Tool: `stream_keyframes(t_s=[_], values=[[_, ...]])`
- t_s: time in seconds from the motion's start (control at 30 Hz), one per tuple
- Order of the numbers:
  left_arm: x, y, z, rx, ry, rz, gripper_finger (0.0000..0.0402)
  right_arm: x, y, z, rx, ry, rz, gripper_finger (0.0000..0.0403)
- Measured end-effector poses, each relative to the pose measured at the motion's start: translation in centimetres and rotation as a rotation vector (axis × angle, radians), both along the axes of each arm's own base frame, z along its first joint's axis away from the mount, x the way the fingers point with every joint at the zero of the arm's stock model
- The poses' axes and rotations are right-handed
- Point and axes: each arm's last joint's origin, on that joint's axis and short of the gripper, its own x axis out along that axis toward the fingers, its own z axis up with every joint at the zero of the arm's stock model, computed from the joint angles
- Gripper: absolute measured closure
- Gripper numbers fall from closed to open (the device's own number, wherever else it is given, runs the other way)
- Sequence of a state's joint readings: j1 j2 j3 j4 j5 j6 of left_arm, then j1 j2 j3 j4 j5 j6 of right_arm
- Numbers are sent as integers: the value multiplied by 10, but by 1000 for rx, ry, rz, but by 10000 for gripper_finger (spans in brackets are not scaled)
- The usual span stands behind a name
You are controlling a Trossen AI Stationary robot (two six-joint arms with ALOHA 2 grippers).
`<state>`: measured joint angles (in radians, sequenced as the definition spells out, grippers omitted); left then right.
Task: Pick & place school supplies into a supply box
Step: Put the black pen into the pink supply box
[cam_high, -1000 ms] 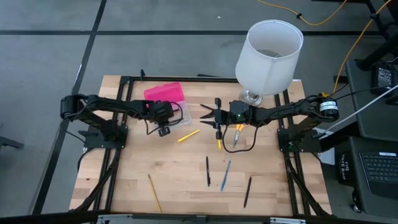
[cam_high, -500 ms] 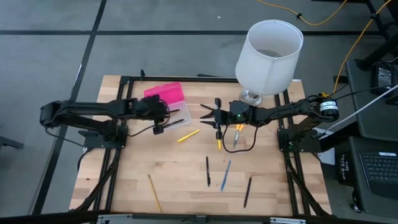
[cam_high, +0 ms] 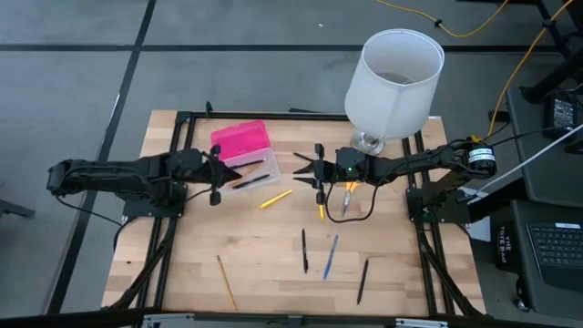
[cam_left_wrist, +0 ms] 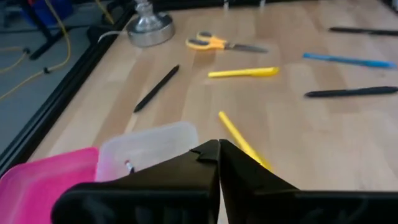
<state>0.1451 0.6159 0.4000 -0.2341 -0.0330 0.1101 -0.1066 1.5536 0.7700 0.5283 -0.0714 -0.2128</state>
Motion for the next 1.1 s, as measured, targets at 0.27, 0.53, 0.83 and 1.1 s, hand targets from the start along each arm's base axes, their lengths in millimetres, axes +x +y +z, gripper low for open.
stream_keyframes(t_s=[0.27, 0.53, 0.83, 1.1], values=[[-9, -6, -2, 5, -44, -32, 399, 0, 0, 0, -1, 2, 0, 327], [-9, -6, -1, 6, -55, -31, 398, -2, 0, -6, 5, 59, 1, 327], [-9, -6, -1, 17, -53, -33, 396, -1, 0, -3, 2, 31, 1, 327], [-9, -6, -1, -48, -64, -3, 396, 0, 0, -1, 92, 7, -26, 327]])
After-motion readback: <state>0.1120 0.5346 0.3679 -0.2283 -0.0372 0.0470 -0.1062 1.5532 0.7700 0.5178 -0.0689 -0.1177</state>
